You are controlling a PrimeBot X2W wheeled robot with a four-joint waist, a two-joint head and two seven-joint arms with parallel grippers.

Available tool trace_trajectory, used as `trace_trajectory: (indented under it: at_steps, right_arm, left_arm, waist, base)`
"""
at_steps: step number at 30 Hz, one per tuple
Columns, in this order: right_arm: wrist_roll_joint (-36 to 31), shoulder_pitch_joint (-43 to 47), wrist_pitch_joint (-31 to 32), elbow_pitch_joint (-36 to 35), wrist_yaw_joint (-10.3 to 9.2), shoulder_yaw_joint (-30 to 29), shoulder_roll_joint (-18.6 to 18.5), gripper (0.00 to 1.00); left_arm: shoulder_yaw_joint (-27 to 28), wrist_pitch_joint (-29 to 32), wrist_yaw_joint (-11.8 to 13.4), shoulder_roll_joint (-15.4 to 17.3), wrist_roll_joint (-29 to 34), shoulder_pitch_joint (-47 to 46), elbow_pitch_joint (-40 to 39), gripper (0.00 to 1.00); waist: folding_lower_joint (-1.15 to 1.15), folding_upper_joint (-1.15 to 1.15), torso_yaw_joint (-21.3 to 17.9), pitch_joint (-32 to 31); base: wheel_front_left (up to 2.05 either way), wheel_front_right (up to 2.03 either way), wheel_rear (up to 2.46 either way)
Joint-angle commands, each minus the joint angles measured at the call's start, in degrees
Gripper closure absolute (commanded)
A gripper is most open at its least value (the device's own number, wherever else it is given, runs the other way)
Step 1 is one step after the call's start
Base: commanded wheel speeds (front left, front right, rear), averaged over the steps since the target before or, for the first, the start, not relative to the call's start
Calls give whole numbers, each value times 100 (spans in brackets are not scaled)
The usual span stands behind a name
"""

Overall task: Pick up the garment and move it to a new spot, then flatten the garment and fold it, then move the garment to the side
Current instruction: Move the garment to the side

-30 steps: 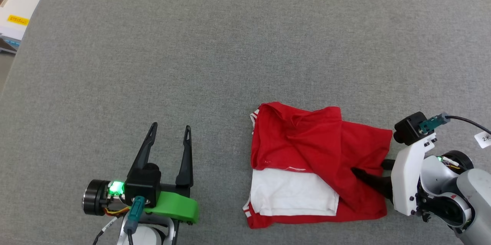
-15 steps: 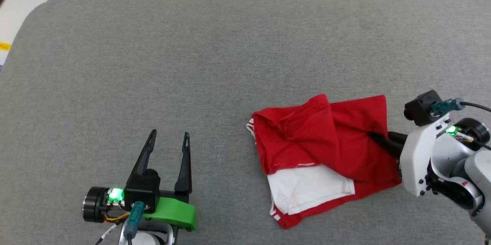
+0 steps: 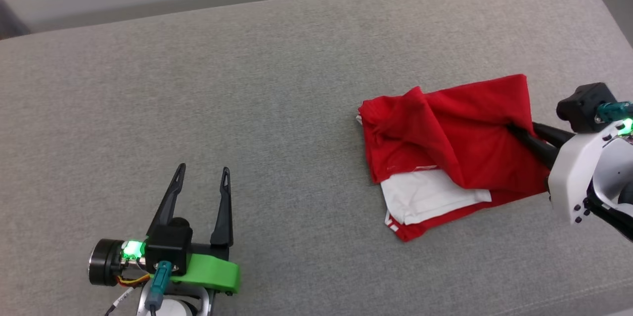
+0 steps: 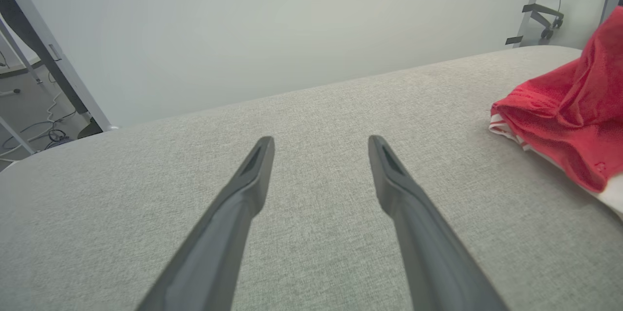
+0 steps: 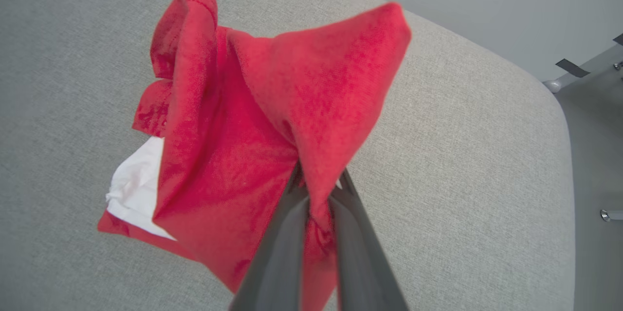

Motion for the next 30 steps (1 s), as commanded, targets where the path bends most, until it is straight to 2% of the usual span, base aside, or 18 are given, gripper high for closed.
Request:
trace_trajectory:
  at_steps: [1,9,19,30]
  right_arm:
    - [-41,-112,-85,3,-5,-101,-4,100]
    - [-165,-579,-285,476,-5,-600,-160,100]
    - [-376,-1441,-358,1875,-5,-1148,-548,100]
    - [-611,-2104,-648,3402,-5,-1738,-615,100]
  left_arm:
    - [34,-34,-6,78,58,-100,-40,0]
    - [142,-34,-3,345,134,-412,-313,0]
    - [318,-34,70,655,170,-828,-751,0]
    - [284,-34,164,743,182,-1045,-1084,0]
  waist:
    - [0,0,-451,255]
    - [0,0,-612,986]
    - [0,0,-476,1962]
    - [0,0,-284,2424]
  base:
    - [0,0,0]
    - [0,0,0]
    - [0,0,0]
    - [0,0,0]
